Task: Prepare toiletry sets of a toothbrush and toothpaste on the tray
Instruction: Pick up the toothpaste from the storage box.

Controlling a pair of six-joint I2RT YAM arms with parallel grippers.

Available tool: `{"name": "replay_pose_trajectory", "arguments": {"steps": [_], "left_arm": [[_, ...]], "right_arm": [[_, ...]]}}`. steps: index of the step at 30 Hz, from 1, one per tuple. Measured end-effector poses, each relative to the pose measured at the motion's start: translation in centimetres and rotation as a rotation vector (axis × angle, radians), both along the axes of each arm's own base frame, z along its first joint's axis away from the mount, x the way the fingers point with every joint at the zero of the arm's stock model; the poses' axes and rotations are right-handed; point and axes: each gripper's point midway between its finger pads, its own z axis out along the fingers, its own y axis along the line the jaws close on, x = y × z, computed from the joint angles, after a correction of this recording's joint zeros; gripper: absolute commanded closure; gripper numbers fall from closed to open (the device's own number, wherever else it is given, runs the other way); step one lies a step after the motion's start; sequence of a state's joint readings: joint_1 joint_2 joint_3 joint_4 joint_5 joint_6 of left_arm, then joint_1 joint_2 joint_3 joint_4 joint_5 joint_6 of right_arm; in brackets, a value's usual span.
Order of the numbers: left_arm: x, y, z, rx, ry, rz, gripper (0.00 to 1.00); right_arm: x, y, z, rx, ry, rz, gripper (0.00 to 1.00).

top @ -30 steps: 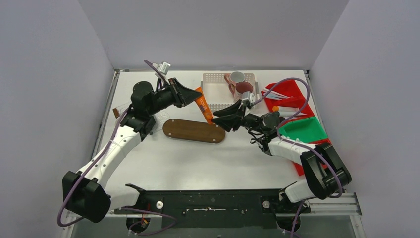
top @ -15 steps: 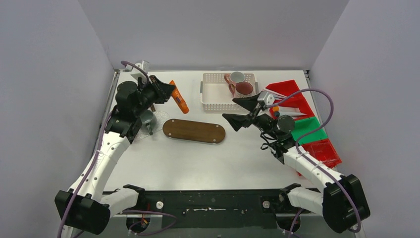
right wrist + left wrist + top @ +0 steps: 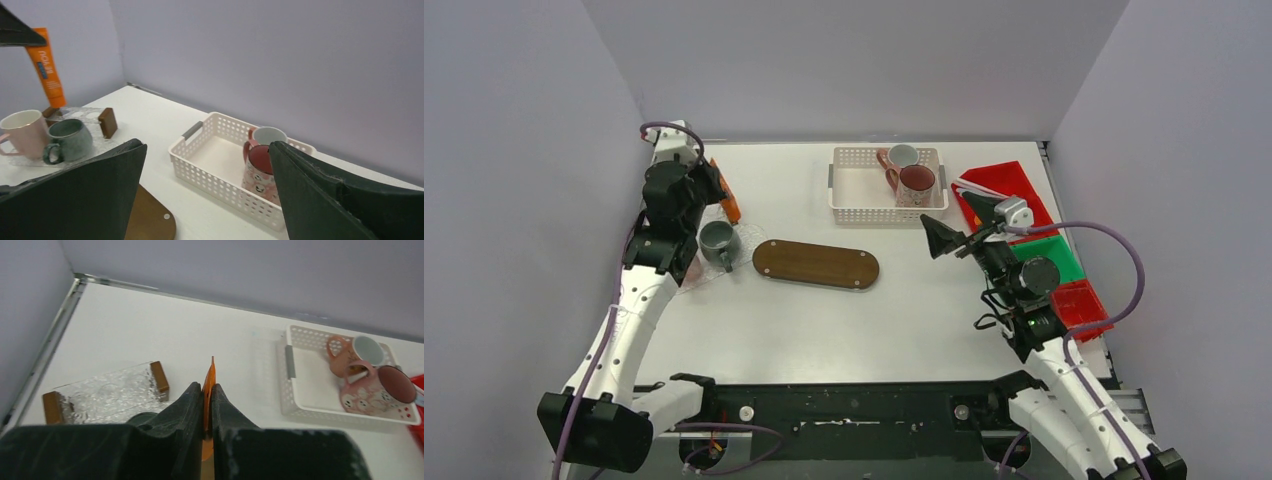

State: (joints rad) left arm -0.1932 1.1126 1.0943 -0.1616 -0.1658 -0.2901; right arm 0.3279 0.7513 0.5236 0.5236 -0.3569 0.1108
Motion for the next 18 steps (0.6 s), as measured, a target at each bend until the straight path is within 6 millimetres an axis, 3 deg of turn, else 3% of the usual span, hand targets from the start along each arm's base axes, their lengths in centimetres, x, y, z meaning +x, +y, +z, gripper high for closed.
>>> {"name": "replay_pose_trajectory", "arguments": {"steps": [7, 13, 18], "left_arm": [[1.1, 5.6, 0.4, 0.039, -0.044, 0.187, 1.00], [3.2, 7.1, -1.5, 0.055, -0.053, 0.242, 1.00], [4.5, 8.7, -3.8, 0.068, -0.029, 0.294, 1.00]], "right_arm": [[-0.3, -4.0, -1.4, -0.029, 0.036, -0.209, 0.00], [-0.6, -6.7, -1.6, -0.076, 0.026, -0.345, 0.00], [-0.4, -8.6, -4.1, -0.101, 0.050, -0.446, 0.00]]}}
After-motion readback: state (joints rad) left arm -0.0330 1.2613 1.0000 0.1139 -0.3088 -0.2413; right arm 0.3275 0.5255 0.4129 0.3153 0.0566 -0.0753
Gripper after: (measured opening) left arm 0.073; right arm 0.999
